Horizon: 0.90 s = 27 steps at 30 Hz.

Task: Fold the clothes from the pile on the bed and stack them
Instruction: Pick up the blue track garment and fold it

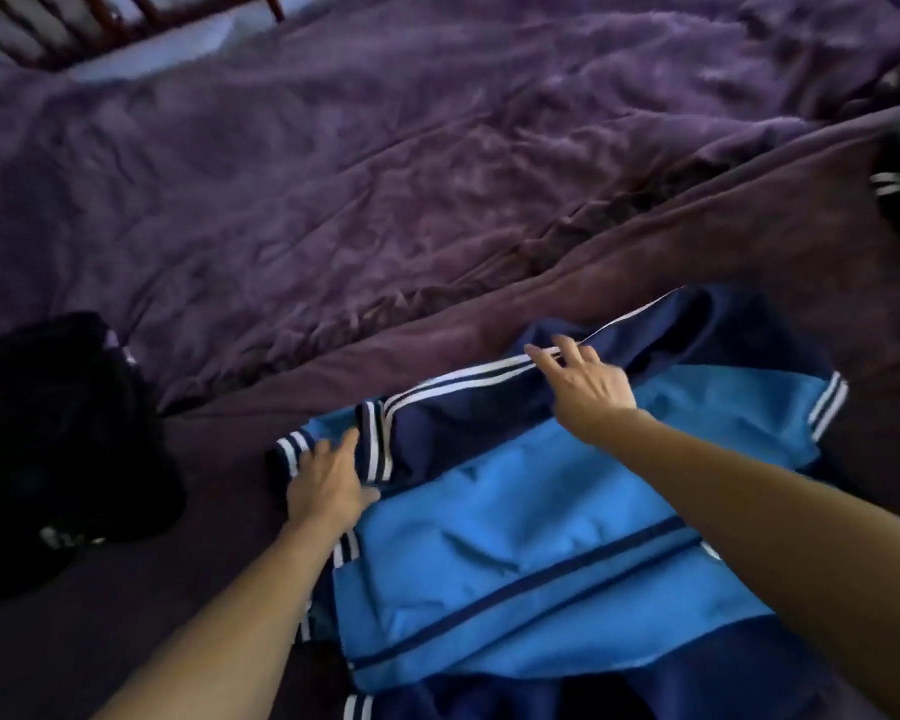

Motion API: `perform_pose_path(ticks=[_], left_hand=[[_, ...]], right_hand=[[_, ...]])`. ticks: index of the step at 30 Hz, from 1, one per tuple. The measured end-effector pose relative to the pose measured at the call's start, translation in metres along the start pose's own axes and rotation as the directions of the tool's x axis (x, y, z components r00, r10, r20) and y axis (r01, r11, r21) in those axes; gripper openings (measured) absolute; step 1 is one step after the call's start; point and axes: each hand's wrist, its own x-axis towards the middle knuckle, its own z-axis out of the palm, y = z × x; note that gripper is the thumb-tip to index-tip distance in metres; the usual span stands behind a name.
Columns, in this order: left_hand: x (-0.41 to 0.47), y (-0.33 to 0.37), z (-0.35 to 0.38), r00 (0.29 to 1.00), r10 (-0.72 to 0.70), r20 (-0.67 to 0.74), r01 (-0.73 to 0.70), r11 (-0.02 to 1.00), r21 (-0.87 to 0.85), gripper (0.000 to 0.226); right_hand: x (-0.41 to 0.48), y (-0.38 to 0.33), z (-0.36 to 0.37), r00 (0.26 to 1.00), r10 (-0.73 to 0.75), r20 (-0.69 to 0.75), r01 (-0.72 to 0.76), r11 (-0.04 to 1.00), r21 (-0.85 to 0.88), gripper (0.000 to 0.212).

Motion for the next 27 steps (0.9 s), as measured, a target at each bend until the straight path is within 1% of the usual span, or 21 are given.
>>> perform_pose_path(ticks=[1, 2, 3, 5, 6, 8, 10, 11, 12, 13, 14, 15, 16, 17, 18, 19, 20, 21, 23, 24, 27], left_hand=[[0.005, -0.001, 0.007, 0.999, 0.018, -0.038, -0.018, 1.000, 0.013, 0.045], [0.009, -0.001, 0.009, 0.996, 0.033, -0.083, -0.032, 0.999, 0.006, 0.025], [0.014, -0.001, 0.008, 0.992, 0.046, -0.118, -0.049, 0.999, -0.020, 0.014], [0.026, -0.002, -0.005, 0.980, 0.018, -0.196, -0.049, 0.987, -0.154, 0.014], [0.034, -0.002, -0.017, 0.964, -0.027, -0.264, -0.044, 0.965, -0.258, 0.012], [0.049, -0.004, -0.044, 0.917, -0.117, -0.380, -0.073, 0.890, -0.449, 0.012], [0.062, -0.008, -0.063, 0.912, -0.107, -0.396, -0.129, 0.841, -0.526, 0.025], [0.065, -0.012, -0.067, 0.931, -0.067, -0.360, -0.133, 0.854, -0.503, 0.036], [0.066, -0.016, -0.068, 0.951, -0.011, -0.310, -0.128, 0.895, -0.427, 0.049], [0.064, -0.020, -0.063, 0.969, 0.043, -0.245, -0.116, 0.950, -0.292, 0.063], [0.060, -0.024, -0.054, 0.982, 0.085, -0.167, -0.107, 0.986, -0.128, 0.077], [0.055, -0.028, -0.044, 0.989, 0.113, -0.092, -0.111, 0.993, 0.030, 0.088], [0.051, -0.033, -0.031, 0.991, 0.128, -0.033, -0.121, 0.980, 0.160, 0.092], [0.048, -0.037, -0.018, 0.991, 0.136, -0.008, -0.130, 0.961, 0.243, 0.088], [0.046, -0.042, -0.006, 0.989, 0.148, -0.024, -0.135, 0.949, 0.286, 0.076], [0.047, -0.046, 0.001, 0.982, 0.174, -0.077, -0.143, 0.941, 0.307, 0.059], [0.050, -0.050, 0.004, 0.967, 0.204, -0.150, -0.151, 0.940, 0.306, 0.041], [0.055, -0.053, 0.002, 0.944, 0.233, -0.232, -0.165, 0.946, 0.277, 0.029], [0.073, -0.057, -0.016, 0.889, 0.253, -0.382, -0.198, 0.964, 0.176, 0.020], [0.084, -0.059, -0.028, 0.866, 0.234, -0.443, -0.194, 0.972, 0.134, 0.019], [0.117, -0.058, -0.064, 0.827, 0.119, -0.550, -0.108, 0.993, 0.052, 0.023]], right_hand=[[0.010, -0.002, 0.002, 1.000, 0.012, 0.022, -0.012, 1.000, -0.016, 0.048], [0.019, -0.001, 0.000, 0.999, 0.049, 0.022, -0.049, 0.999, 0.013, 0.036], [0.027, 0.001, -0.007, 0.994, 0.105, -0.003, -0.104, 0.990, 0.098, 0.030], [0.044, 0.008, -0.035, 0.964, 0.244, -0.104, -0.198, 0.921, 0.335, 0.029], [0.055, 0.011, -0.055, 0.938, 0.305, -0.165, -0.206, 0.872, 0.444, 0.028], [0.081, 0.019, -0.099, 0.876, 0.408, -0.259, -0.194, 0.789, 0.583, 0.029], [0.101, 0.027, -0.137, 0.832, 0.463, -0.304, -0.161, 0.728, 0.667, 0.031], [0.108, 0.030, -0.148, 0.827, 0.469, -0.312, -0.146, 0.713, 0.685, 0.034], [0.110, 0.032, -0.154, 0.825, 0.461, -0.327, -0.143, 0.731, 0.668, 0.038], [0.106, 0.032, -0.153, 0.833, 0.428, -0.350, -0.143, 0.778, 0.612, 0.043], [0.098, 0.029, -0.146, 0.850, 0.367, -0.378, -0.125, 0.838, 0.531, 0.048], [0.090, 0.026, -0.133, 0.874, 0.283, -0.395, -0.087, 0.890, 0.447, 0.052], [0.079, 0.021, -0.115, 0.908, 0.188, -0.373, -0.041, 0.929, 0.368, 0.059], [0.068, 0.017, -0.093, 0.951, 0.092, -0.294, -0.006, 0.960, 0.280, 0.068], [0.057, 0.014, -0.070, 0.985, 0.013, -0.172, 0.015, 0.987, 0.160, 0.078], [0.048, 0.013, -0.048, 0.999, -0.033, -0.044, 0.034, 0.999, 0.036, 0.084], [0.040, 0.014, -0.028, 0.998, -0.040, 0.046, 0.043, 0.997, -0.064, 0.080], [0.037, 0.019, -0.013, 0.997, -0.015, 0.070, 0.023, 0.994, -0.106, 0.067], [0.043, 0.028, -0.009, 0.996, 0.091, -0.008, -0.091, 0.996, 0.010, 0.035], [0.050, 0.032, -0.013, 0.987, 0.151, -0.063, -0.145, 0.985, 0.091, 0.028], [0.079, 0.041, -0.035, 0.922, 0.290, -0.257, -0.226, 0.941, 0.251, 0.025]])
